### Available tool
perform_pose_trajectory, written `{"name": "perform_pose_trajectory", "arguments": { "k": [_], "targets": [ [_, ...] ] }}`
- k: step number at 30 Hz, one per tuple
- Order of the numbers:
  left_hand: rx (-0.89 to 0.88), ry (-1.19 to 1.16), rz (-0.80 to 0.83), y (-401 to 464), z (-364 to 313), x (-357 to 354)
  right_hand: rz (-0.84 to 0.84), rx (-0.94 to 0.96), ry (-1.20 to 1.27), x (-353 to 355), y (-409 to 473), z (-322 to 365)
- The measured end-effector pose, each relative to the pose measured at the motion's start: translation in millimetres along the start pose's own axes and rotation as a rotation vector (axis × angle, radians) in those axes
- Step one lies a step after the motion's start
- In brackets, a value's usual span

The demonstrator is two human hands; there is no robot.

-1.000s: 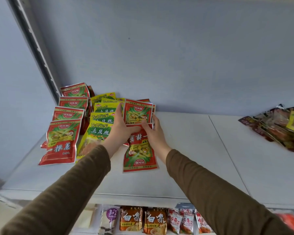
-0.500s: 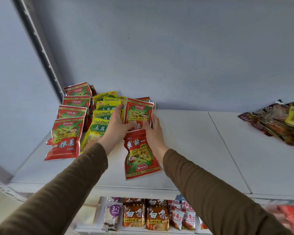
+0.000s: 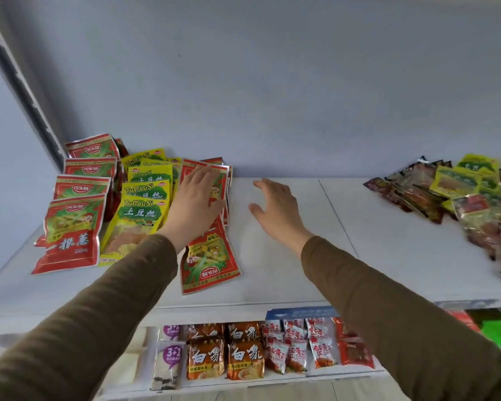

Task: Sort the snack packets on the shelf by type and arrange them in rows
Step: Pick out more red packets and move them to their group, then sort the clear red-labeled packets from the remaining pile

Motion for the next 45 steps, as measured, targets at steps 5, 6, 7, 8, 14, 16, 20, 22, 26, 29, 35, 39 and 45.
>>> {"name": "perform_pose_trajectory", "arguments": {
  "k": [5,6,7,8,14,16,20,22,26,29,35,39,45],
  "targets": [
    [-0.091,0.076,0.083,16.3,-53.6,-28.0,-0.009,0.060,-0.149,40.1,-14.5,-42.2],
    [-0.102,0.078,0.097,19.8,-65.9,-35.1,-0.015,0.063,-0.162,48.9,-17.3,-53.6],
    [-0.115,0.083,0.111,23.4,-78.8,-42.8,-0.020,0.066,-0.172,58.2,-20.2,-65.7],
    [-0.126,0.089,0.124,27.0,-92.4,-51.3,-0.026,0.069,-0.181,67.5,-23.3,-79.1],
    [-0.130,0.102,0.165,47.0,-184.9,-106.8,-0.022,0.075,-0.236,124.0,-40.1,-174.8],
    [-0.125,0.101,0.179,52.3,-214.0,-123.2,-0.019,0.077,-0.260,141.9,-43.4,-205.8],
    [-0.106,0.067,0.197,55.4,-254.3,-142.0,-0.024,0.076,-0.272,169.0,-44.3,-245.0],
    [-0.109,0.070,0.210,63.3,-279.2,-155.1,-0.012,0.069,-0.264,186.5,-40.8,-271.6],
    [-0.122,0.056,0.215,77.8,-300.6,-165.9,-0.029,0.072,-0.292,204.5,-39.1,-293.0],
    [-0.143,-0.005,0.199,89.0,-321.7,-177.1,-0.026,0.041,-0.279,217.7,-41.6,-313.1],
    [-0.157,-0.058,0.221,93.9,-366.2,-205.1,-0.024,-0.001,-0.268,248.8,-46.3,-368.0],
    [-0.178,-0.080,0.211,97.9,-410.2,-225.4,-0.041,-0.009,-0.203,274.2,-51.7,-417.6],
    [-0.106,-0.134,0.187,97.6,-478.9,-265.3,0.013,-0.044,-0.164,317.8,-60.2,-513.8]
  ]
}}
Point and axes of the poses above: each hand's wrist, its own y-axis towards the middle knuckle, its own x-axis out of the back of the hand, z = x × y, the point moved 3 cm from there along y, towards the middle knuckle, and after that the axes turned 6 degrees about -x, right-handed, at the moved point
